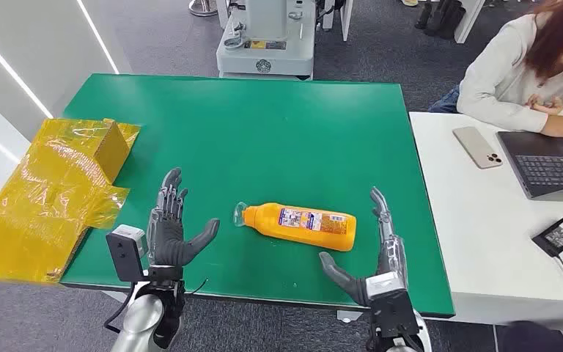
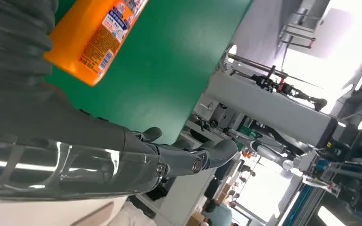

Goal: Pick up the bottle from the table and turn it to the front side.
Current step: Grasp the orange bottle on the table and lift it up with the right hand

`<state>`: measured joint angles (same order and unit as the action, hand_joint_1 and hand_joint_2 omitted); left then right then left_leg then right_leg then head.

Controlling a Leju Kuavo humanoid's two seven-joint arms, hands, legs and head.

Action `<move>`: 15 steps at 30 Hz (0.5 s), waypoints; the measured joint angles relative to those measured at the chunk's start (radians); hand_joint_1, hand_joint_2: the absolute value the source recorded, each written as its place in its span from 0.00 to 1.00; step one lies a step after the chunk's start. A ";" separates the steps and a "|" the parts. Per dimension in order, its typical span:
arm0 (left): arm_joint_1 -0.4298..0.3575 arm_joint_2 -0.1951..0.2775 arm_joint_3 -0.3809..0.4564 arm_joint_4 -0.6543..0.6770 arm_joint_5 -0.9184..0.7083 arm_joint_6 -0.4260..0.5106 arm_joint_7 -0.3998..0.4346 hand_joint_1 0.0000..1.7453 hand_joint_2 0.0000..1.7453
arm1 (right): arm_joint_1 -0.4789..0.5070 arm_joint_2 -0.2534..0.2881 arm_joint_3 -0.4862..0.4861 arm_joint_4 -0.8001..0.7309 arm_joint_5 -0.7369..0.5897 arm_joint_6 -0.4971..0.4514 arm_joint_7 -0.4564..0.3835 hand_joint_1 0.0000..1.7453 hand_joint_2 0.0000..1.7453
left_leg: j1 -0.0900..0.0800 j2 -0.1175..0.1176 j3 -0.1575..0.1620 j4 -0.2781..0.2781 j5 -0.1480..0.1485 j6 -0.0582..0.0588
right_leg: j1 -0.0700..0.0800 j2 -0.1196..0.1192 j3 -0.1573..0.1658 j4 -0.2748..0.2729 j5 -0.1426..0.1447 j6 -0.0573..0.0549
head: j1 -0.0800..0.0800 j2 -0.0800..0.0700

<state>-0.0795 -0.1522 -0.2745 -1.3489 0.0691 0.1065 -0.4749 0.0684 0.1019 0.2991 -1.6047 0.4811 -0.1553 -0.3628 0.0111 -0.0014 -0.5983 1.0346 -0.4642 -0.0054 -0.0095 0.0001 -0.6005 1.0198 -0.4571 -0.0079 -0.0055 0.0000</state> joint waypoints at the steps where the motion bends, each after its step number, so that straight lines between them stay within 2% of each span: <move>1: 0.000 -0.001 0.000 0.000 -0.001 -0.002 0.000 0.00 1.00 | -0.014 -0.003 0.000 0.010 0.009 0.005 0.009 0.00 1.00 | 0.000 0.000 0.000 0.000 0.000 0.000 | 0.000 0.000 0.000 0.000 0.000 0.000 | 0.000 0.000; 5: -0.004 -0.003 -0.003 0.003 -0.006 -0.018 -0.001 0.00 1.00 | -0.129 -0.036 -0.001 0.111 0.045 0.066 0.074 0.00 1.00 | 0.000 0.002 0.001 0.001 0.000 0.000 | 0.000 0.001 0.000 0.000 0.001 0.000 | 0.000 0.000; 8: -0.011 -0.003 -0.005 0.009 -0.006 -0.025 -0.001 0.00 1.00 | -0.209 -0.061 -0.001 0.193 0.056 0.089 0.090 0.00 1.00 | 0.000 0.001 0.001 0.001 0.001 0.001 | 0.000 0.001 0.000 0.000 0.001 0.000 | 0.000 0.000; 12: -0.013 -0.002 -0.006 0.013 -0.005 -0.027 -0.001 0.00 1.00 | -0.256 -0.076 -0.001 0.251 0.059 0.092 0.095 0.00 1.00 | 0.000 0.001 0.001 0.001 0.001 0.000 | 0.000 0.001 0.000 0.000 0.001 0.000 | 0.000 0.000; 15: -0.016 -0.001 -0.008 0.018 0.000 -0.033 0.000 0.00 1.00 | -0.303 -0.091 0.008 0.302 0.057 0.130 0.129 0.00 1.00 | 0.000 0.001 0.000 0.001 0.000 0.000 | 0.000 0.002 0.000 0.000 0.001 0.000 | 0.000 0.000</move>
<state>-0.0957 -0.1529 -0.2824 -1.3305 0.0692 0.0738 -0.4752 -0.2346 0.0108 0.3072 -1.3026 0.5378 -0.0254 -0.2341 0.0111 -0.0001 -0.5984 1.0353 -0.4639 -0.0052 -0.0096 0.0017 -0.6009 1.0201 -0.4564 -0.0080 -0.0054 0.0000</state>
